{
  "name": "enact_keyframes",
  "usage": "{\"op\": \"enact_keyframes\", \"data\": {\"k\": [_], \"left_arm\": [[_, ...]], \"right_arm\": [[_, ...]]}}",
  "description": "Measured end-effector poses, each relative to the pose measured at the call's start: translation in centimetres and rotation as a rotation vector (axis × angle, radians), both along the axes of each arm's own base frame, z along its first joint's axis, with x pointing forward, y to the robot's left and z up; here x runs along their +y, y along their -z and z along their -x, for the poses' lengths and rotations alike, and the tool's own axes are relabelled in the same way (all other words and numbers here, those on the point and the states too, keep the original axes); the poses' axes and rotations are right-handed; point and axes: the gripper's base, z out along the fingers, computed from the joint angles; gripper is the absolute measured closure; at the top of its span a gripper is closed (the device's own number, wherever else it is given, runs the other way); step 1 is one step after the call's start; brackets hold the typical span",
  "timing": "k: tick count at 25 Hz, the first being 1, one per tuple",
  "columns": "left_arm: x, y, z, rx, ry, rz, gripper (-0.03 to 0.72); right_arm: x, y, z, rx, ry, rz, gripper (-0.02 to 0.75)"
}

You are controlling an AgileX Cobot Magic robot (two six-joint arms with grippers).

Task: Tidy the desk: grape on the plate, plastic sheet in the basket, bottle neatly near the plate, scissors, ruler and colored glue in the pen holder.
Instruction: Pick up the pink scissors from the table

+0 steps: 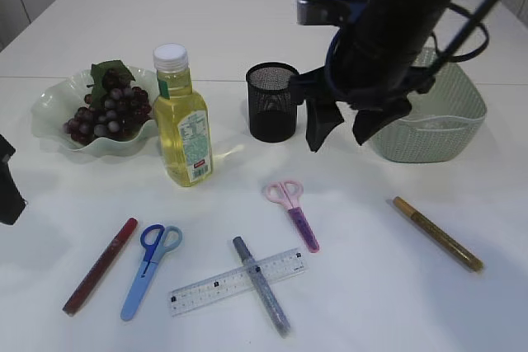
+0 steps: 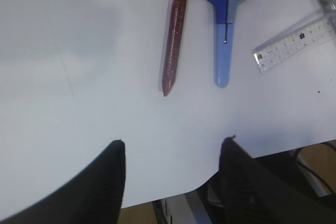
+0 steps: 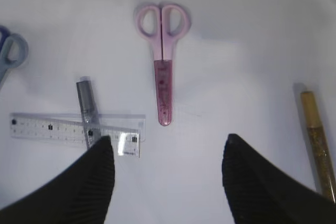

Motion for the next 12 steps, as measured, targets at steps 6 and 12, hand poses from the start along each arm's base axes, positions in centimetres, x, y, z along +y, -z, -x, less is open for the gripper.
{"op": "enact_keyframes", "data": {"k": [6, 12], "left_arm": [[0.0, 0.0, -0.1, -0.007, -0.001, 0.001, 0.272], [0.0, 0.0, -0.1, -0.01, -0.002, 0.002, 0.273]], "right_arm": [[2.3, 3.1, -3.8, 0.077, -0.025, 0.054, 0.236], [3.3, 6.9, -5.5, 0.13, -0.042, 0.113, 0.236]]}}
